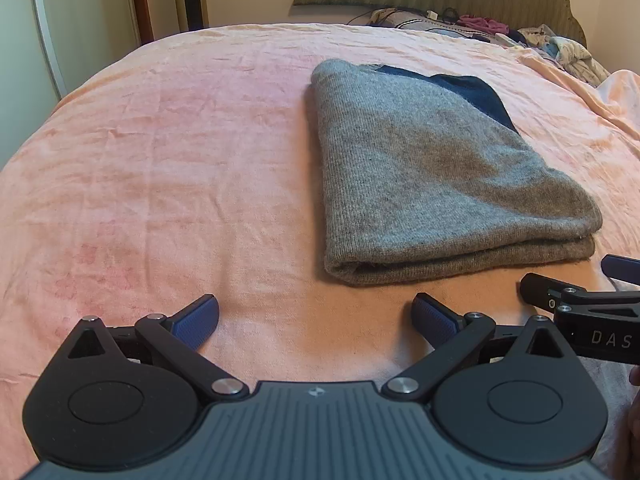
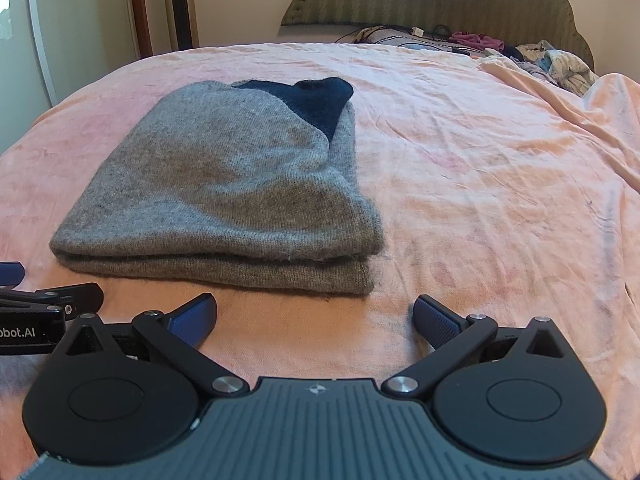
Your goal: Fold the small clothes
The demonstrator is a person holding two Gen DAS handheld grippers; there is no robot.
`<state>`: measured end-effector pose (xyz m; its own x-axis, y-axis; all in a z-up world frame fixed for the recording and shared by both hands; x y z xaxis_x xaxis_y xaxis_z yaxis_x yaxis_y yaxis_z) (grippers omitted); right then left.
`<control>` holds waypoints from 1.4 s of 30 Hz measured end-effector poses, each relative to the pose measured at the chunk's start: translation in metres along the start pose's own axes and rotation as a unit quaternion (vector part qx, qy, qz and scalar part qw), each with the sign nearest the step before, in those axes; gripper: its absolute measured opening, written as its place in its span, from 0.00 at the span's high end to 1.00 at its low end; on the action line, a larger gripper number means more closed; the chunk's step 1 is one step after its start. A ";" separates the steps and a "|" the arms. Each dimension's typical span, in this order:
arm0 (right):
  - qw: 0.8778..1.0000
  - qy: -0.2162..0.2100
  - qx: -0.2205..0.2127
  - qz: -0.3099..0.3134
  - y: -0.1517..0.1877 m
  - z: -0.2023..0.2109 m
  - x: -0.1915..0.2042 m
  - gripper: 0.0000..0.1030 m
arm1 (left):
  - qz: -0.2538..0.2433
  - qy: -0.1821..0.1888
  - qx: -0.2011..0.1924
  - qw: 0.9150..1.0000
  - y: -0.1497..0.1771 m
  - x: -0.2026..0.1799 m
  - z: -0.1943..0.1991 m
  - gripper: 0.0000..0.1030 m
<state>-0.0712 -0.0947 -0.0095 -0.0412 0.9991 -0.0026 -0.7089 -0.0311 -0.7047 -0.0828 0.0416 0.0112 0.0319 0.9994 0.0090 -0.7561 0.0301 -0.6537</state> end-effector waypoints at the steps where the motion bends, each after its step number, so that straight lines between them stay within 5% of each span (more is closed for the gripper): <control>1: 1.000 0.000 0.000 0.000 0.000 0.000 0.000 0.00 | 0.000 0.000 0.000 1.000 0.000 0.000 0.000 0.00; 42: 1.000 -0.006 0.005 0.003 0.000 0.001 -0.001 0.00 | 0.015 0.005 -0.017 1.000 0.003 0.006 0.011 0.00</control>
<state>-0.0713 -0.0958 -0.0088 -0.0533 0.9986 0.0016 -0.7153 -0.0370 -0.6978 -0.0918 0.0482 0.0178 0.0164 0.9997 -0.0176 -0.7339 0.0001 -0.6792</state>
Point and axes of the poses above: each gripper's, at about its wrist camera, not at the fingertips, and z roughly against the way its jaws point, x to its left, y to its underside, the point moved 1 cm from there along -z, roughly the way its jaws point, and after that the axes turned 1 degree about -x, right-handed, at the moved point
